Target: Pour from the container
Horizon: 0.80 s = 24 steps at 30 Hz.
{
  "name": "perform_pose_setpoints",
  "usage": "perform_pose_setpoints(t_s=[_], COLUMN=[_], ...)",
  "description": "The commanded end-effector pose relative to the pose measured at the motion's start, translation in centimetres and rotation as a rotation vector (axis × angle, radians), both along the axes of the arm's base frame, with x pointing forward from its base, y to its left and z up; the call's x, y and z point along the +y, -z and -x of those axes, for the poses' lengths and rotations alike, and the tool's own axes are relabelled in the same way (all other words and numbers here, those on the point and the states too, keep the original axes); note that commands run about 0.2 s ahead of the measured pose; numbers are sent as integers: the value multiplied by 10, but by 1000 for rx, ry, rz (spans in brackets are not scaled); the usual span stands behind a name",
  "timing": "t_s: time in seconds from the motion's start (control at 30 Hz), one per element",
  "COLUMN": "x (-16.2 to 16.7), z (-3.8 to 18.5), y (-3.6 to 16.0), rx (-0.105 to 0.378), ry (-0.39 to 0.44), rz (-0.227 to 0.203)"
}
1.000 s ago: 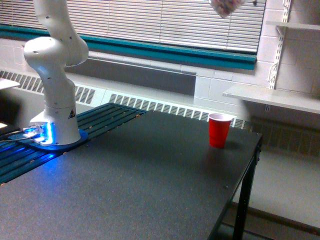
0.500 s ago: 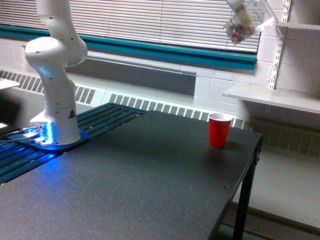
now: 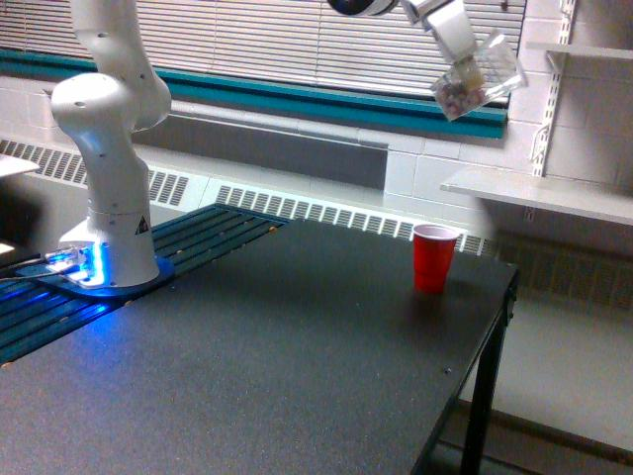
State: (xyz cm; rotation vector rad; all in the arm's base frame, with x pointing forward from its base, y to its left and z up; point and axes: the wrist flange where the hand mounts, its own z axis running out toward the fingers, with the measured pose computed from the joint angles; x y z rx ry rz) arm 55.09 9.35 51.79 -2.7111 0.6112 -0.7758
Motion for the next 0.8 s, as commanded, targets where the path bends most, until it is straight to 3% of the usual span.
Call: perform_pose_setpoints(t_s=[0.03,0.4,0.8], x=[28,62,83], z=[23,52,60], y=[6,39,72], rx=[9,107,219], ry=[-40,-85,-129], rz=[-8,-25,-34])
